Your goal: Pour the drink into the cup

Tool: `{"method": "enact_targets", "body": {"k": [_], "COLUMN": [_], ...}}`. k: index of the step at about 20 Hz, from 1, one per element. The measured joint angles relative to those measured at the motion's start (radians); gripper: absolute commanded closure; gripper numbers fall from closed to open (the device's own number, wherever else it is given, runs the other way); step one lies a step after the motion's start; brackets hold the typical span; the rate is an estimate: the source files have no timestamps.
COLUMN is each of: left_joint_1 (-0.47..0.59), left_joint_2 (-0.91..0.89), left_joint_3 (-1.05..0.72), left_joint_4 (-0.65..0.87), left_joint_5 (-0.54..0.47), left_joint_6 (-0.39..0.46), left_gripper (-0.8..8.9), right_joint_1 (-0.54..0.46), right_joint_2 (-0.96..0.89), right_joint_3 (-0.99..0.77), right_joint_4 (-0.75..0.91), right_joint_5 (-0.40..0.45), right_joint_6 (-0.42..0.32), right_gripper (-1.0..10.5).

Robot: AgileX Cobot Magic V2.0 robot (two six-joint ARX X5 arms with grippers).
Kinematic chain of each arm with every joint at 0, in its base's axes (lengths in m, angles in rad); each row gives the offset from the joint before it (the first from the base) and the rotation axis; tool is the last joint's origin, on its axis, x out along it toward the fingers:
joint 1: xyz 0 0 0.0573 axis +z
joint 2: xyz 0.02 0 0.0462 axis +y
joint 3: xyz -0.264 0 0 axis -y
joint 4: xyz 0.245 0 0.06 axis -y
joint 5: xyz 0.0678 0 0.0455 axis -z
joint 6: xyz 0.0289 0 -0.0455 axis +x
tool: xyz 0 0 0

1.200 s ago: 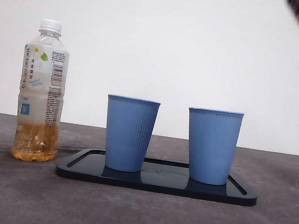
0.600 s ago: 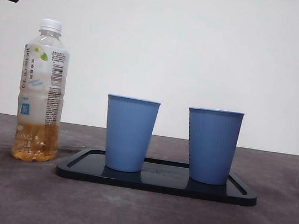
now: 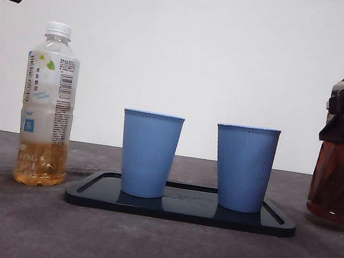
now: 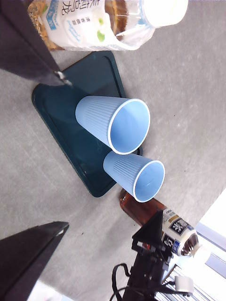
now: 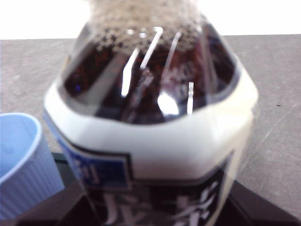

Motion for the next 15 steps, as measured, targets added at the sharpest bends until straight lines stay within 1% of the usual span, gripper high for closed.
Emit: {"method": "enact_targets", "body": {"k": [3, 9, 10, 13, 15], "left_joint_1": [0.0, 0.0, 0.0, 0.0, 0.0], "left_joint_2": [0.001, 0.034, 0.034, 0.034, 0.034], "left_joint_3": [0.0, 0.0, 0.0, 0.0, 0.0], "left_joint_4": [0.0, -0.008, -0.008, -0.008, -0.008], "left_joint_5": [0.0, -0.015, -0.015, -0.015, -0.015], "left_joint_6": [0.0, 0.0, 0.0, 0.0, 0.0], "left_gripper": [3.5, 3.5, 3.5, 3.5, 3.5], "right_joint_1": [0.0, 0.0, 0.0, 0.0, 0.0], "right_joint_2": [0.055, 0.065, 0.065, 0.065, 0.062], "right_joint_3": [0.001, 0.001, 0.001, 0.001, 0.008], "right_joint_4": [0.042, 0.052, 0.052, 0.054, 0.076], "right_joint_5": [0.0, 0.0, 0.0, 0.003, 0.004], "right_joint_6": [-0.009, -0.032, -0.032, -0.036, -0.041], "right_gripper": [7.3, 7.2, 7.1, 5.6, 5.0]}}
